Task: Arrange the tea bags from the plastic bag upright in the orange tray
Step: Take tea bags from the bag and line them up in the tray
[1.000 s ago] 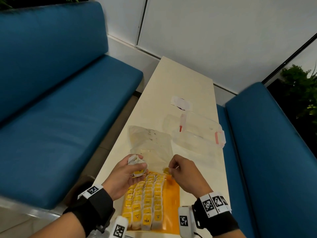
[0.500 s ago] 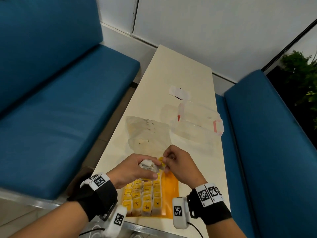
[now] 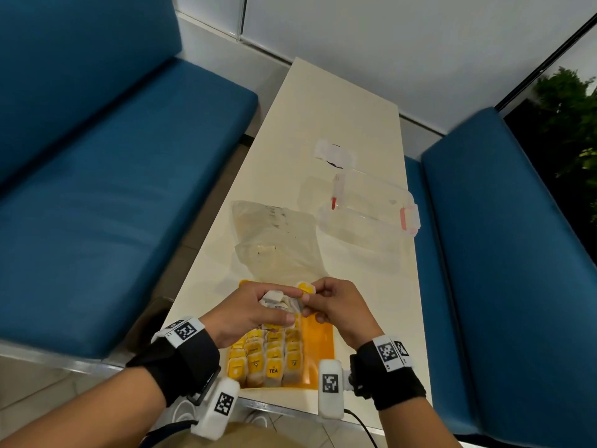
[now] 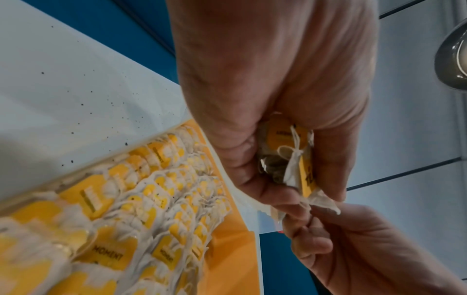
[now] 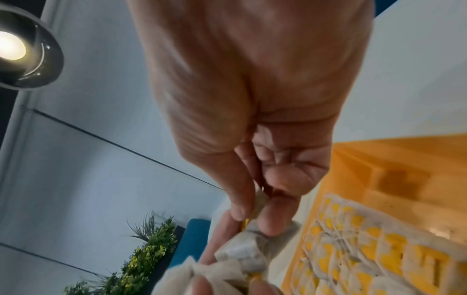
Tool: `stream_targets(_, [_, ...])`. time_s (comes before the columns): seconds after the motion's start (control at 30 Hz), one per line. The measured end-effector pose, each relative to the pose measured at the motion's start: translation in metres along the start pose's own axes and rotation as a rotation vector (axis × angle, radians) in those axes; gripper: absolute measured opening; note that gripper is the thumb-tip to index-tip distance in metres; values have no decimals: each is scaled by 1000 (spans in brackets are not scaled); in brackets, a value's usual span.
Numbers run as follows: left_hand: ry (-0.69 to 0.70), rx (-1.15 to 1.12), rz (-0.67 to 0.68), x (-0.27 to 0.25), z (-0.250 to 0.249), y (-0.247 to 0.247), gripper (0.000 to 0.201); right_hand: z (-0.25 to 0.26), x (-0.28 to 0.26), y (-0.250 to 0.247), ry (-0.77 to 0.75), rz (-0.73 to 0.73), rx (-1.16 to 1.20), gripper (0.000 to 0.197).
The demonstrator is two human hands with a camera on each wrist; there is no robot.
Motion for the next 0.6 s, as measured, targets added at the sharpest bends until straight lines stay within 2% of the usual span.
stream_targets(0.1, [2,2,12,2,2,-1,44,-4,1,-3,-12,-7,-29,8])
stream_targets(0.23, [-20,-15,-82,5,7,-17,40,-16,1,-13,14,0,-172,11])
stream_targets(0.43, [-57,17,-195,2,28,-31,35,-55,-9,1,225,198,-630,8])
stream_targets(0.6, [-41,43,-242,1,37,-30,35,-72,-8,18,296,296,-852,23])
Point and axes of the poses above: each hand's wrist, its own x-axis towards the middle knuckle, its own y-axis out of the palm, z = x × y, the point moved 3 cm from there along x, towards the middle knuckle, and after that the axes turned 10 degrees about x, right-handed, at the moved point
